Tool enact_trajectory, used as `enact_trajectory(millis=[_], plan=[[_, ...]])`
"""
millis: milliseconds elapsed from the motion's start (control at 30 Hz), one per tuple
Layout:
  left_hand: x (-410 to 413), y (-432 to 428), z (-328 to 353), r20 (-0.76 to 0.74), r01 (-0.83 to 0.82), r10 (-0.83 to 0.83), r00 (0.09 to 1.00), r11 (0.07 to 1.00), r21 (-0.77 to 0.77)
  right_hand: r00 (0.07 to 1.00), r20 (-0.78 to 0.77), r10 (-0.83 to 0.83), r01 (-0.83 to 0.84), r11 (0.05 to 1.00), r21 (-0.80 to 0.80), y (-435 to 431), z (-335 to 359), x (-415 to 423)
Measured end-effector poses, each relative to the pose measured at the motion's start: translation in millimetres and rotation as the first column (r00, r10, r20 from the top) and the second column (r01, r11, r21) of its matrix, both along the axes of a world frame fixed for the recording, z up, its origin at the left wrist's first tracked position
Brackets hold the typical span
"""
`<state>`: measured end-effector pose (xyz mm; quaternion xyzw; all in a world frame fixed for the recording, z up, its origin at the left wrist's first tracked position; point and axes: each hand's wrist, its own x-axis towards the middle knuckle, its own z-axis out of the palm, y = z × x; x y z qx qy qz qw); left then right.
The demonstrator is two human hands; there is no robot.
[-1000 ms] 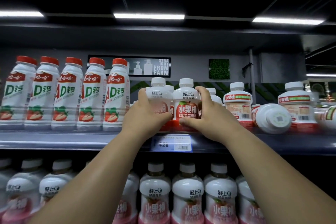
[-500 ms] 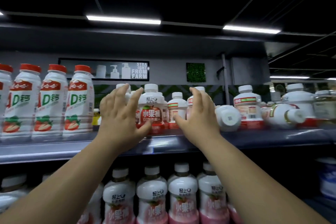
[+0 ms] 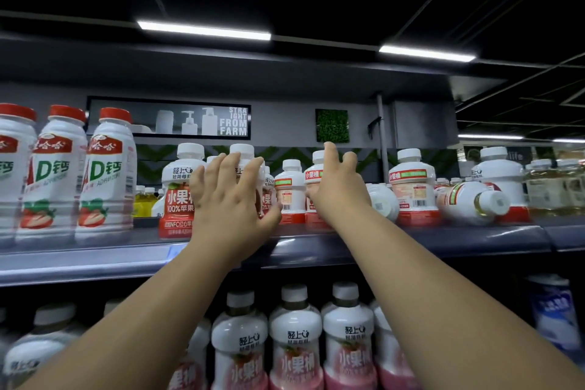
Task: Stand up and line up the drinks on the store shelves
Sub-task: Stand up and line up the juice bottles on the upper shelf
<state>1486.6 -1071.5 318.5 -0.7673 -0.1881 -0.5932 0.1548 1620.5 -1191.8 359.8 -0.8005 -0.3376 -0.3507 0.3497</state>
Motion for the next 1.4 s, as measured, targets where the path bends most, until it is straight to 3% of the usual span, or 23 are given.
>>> enact_trajectory(millis=[167, 333, 533, 700, 800, 1200, 1300, 1400], plan=[[0.4, 1.2, -0.1, -0.007, -0.03, 0.03, 1.0, 0.999, -0.014, 0.958, -0.036, 0.285, -0.278, 0.95, 0.142, -10.0, -5.7, -4.2], [-7.1, 3.7, 7.7, -0.021, -0.021, 0.02, 1.0, 0.998, -0.054, 0.816, -0.092, 0.571, -0.54, 0.809, 0.232, -9.1, -7.3, -17.9], [-23.4, 20.8, 3.9, 0.016, -0.062, 0.062, 0.998, 0.998, -0.023, 0.941, -0.052, 0.334, -0.329, 0.94, 0.095, 7.2, -20.5, -26.9], [-23.6, 21.8, 3.2, 0.021, -0.038, 0.039, 0.999, 0.998, -0.053, 0.873, -0.08, 0.482, -0.472, 0.874, 0.113, 2.1, -22.2, -19.5], [-23.8, 22.7, 2.3, 0.012, -0.045, 0.046, 0.999, 0.998, -0.041, 0.897, -0.078, 0.434, -0.423, 0.897, 0.128, 2.9, -21.7, -20.9], [-25.1, 19.8, 1.5, -0.035, -0.082, 0.083, 0.996, 0.997, 0.011, 0.84, -0.173, 0.514, -0.496, 0.857, 0.137, -1.7, -18.2, -16.2], [-25.4, 19.7, 1.3, -0.038, -0.081, 0.082, 0.996, 0.997, 0.013, 0.889, -0.126, 0.441, -0.425, 0.895, 0.133, -1.5, -20.1, -17.8], [-25.0, 19.7, 0.9, -0.036, -0.085, 0.086, 0.996, 0.996, 0.017, 0.881, -0.102, 0.461, -0.45, 0.885, 0.117, -2.3, -22.5, -16.8]])
